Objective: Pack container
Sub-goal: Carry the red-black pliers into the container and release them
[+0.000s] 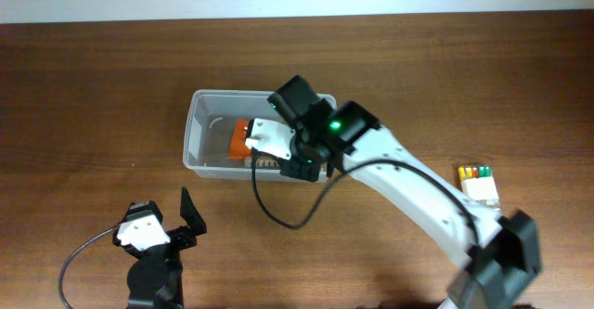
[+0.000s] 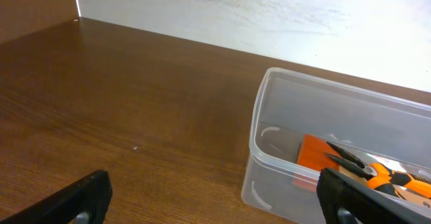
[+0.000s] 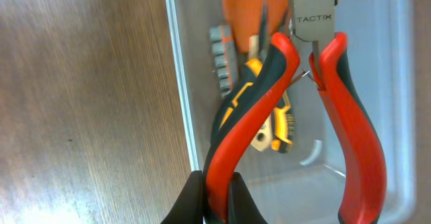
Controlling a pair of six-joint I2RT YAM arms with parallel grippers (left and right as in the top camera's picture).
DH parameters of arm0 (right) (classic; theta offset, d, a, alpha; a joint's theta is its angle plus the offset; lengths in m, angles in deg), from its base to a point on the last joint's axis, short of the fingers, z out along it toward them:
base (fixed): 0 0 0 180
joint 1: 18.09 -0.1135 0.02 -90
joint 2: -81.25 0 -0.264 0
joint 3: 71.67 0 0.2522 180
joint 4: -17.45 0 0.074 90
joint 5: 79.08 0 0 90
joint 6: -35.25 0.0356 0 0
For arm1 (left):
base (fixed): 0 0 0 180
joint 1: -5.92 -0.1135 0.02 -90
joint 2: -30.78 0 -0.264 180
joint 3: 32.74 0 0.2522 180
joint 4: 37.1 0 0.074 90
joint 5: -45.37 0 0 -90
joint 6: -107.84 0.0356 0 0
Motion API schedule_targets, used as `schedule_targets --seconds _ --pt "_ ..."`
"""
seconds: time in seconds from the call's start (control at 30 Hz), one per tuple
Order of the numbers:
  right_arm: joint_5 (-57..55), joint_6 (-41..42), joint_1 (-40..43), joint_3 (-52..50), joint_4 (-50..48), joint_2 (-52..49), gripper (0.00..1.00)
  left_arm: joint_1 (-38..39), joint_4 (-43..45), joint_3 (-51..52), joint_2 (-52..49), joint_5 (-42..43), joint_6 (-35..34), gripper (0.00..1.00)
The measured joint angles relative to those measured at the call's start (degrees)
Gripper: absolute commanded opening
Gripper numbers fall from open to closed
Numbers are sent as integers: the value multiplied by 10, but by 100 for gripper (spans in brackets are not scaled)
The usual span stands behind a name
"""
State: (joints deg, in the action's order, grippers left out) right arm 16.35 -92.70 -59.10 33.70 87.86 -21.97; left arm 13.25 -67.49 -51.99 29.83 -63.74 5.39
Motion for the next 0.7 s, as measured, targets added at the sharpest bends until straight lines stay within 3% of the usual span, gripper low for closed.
schedule_targets --seconds 0.43,0.47,0.5,0.53,0.57,0.7 --pt "0 6 17 0 -68 -121 4 0 0 0 0 0 0 99" --pt "0 12 20 0 -72 -123 8 0 0 0 0 0 0 99" --pt "0 19 23 0 -76 -123 25 0 0 0 0 0 0 99" --pt "0 25 28 0 -79 -123 64 0 0 0 0 0 0 99" --pt "0 26 30 0 -80 -123 72 0 0 0 0 0 0 99" --pt "-1 41 37 0 -83 -123 77 0 0 0 0 0 0 99"
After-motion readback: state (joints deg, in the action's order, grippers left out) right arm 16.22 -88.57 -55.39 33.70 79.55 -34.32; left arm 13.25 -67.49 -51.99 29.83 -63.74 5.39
